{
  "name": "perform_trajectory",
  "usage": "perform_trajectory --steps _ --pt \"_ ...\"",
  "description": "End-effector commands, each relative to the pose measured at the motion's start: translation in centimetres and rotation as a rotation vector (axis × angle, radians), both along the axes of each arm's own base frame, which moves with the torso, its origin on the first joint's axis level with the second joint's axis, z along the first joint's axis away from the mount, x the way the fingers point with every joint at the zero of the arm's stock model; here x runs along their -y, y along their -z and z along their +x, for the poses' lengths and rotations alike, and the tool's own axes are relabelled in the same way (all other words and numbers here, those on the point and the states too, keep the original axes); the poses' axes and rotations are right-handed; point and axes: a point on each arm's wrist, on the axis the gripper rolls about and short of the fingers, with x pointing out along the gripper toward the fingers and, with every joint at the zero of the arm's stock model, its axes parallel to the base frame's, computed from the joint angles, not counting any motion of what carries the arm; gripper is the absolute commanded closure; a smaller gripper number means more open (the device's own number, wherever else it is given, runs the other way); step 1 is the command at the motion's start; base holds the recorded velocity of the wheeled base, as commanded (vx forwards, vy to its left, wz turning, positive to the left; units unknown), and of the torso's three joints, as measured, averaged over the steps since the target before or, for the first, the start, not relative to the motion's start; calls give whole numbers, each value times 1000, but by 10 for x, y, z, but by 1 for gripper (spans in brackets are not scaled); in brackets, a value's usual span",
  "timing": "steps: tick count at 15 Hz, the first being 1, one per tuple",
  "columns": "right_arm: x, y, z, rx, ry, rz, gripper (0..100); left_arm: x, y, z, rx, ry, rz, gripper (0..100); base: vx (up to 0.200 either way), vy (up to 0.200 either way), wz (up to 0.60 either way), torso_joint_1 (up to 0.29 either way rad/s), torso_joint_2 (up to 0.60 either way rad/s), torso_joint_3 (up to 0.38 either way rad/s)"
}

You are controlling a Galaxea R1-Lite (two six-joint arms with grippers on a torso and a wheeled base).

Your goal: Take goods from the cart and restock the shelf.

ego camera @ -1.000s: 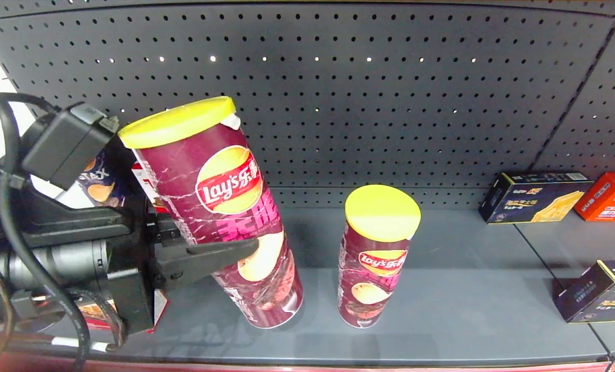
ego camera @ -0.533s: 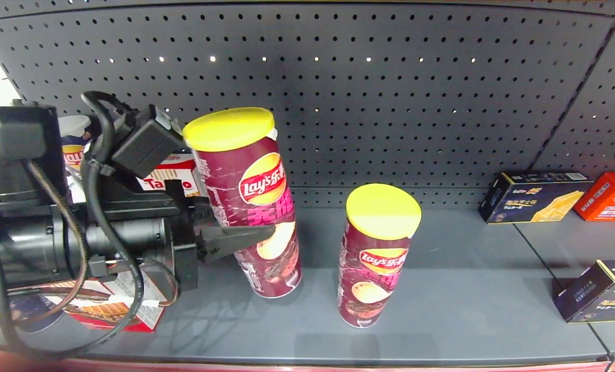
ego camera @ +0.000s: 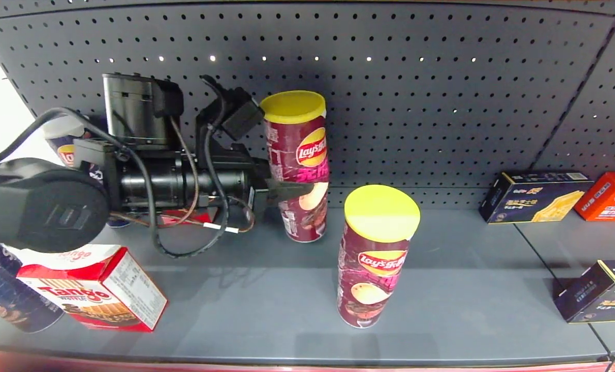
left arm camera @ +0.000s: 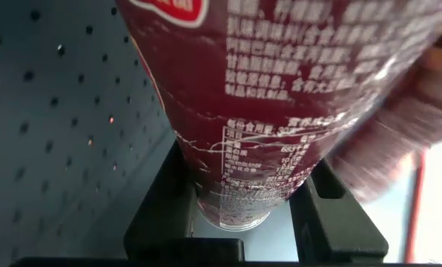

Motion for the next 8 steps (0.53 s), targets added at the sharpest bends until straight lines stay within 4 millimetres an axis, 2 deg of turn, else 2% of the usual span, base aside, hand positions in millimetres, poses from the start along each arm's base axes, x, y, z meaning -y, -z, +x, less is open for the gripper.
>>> perform_trajectory --steps 1,5,8 --pt "0 0 0 -1 -1 0 0 19 17 27 -25 32 9 100 0 0 0 0 0 0" --pt "0 0 0 -1 -2 0 0 34 22 57 1 33 -2 100 0 0 0 0 0 0" --pt "0 0 0 -1 -1 0 0 39 28 66 21 41 16 100 0 0 0 0 0 0"
